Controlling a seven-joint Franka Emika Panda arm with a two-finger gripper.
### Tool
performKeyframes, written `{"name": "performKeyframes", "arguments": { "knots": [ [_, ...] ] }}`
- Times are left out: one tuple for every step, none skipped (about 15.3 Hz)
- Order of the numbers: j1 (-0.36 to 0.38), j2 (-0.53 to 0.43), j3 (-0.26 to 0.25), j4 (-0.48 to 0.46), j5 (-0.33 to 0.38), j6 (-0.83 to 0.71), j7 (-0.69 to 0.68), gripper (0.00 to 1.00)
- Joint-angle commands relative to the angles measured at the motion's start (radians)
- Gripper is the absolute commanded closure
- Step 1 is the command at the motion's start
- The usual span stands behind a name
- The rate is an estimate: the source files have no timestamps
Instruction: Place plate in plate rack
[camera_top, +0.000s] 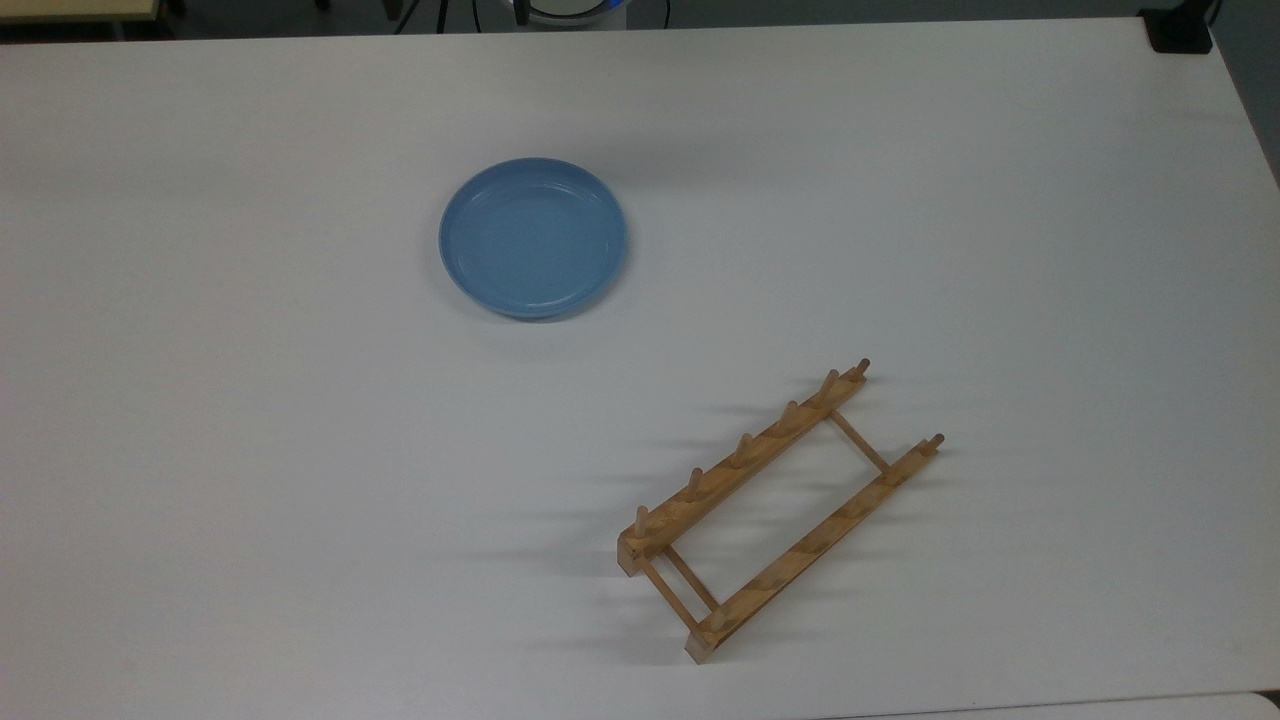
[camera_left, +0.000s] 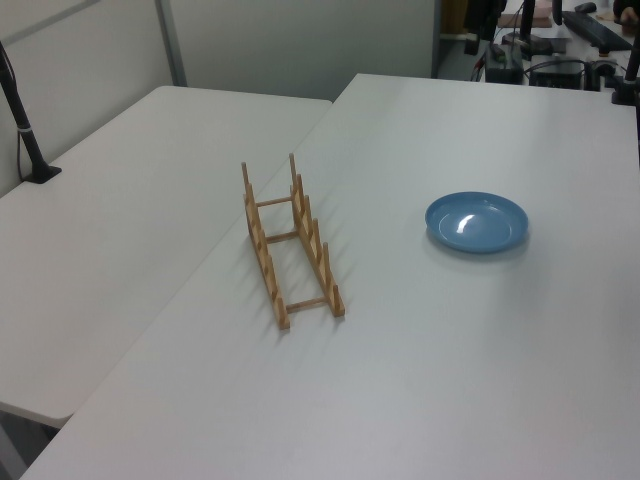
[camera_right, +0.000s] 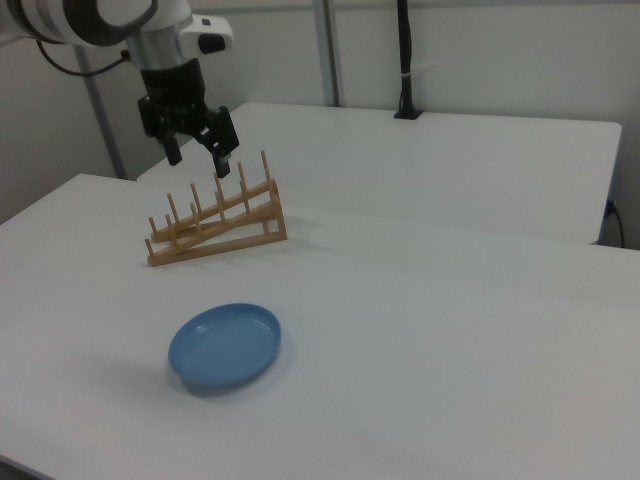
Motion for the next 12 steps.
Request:
{"name": "performKeyframes", "arguments": {
  "knots": [
    [0.006, -0.025, -0.024, -0.044, -0.027, -0.072, -0.348, 0.00],
    [-0.002, -0.021, -0.038, -0.050, -0.045, -0.069, -0.421, 0.00],
    [-0.003, -0.014, -0.058, -0.056, -0.061, -0.059, -0.446, 0.00],
    [-0.005, -0.008, -0.072, -0.076, -0.071, -0.039, -0.449, 0.00],
    [-0.009, -0.005, -0.084, -0.104, -0.084, 0.009, -0.449, 0.00],
    [-0.012, -0.005, -0.098, -0.150, -0.090, 0.065, -0.449, 0.00],
    [-0.011, -0.008, -0.115, -0.218, -0.097, 0.155, -0.457, 0.00],
    [-0.012, -0.010, -0.121, -0.289, -0.104, 0.267, -0.457, 0.00],
    [-0.012, -0.004, -0.121, -0.344, -0.105, 0.347, -0.457, 0.00],
    [-0.014, 0.004, -0.122, -0.392, -0.105, 0.407, -0.457, 0.00],
    [-0.020, 0.021, -0.122, -0.418, -0.105, 0.444, -0.457, 0.00],
    [-0.023, 0.038, -0.121, -0.425, -0.105, 0.461, -0.454, 0.00]
  ]
}}
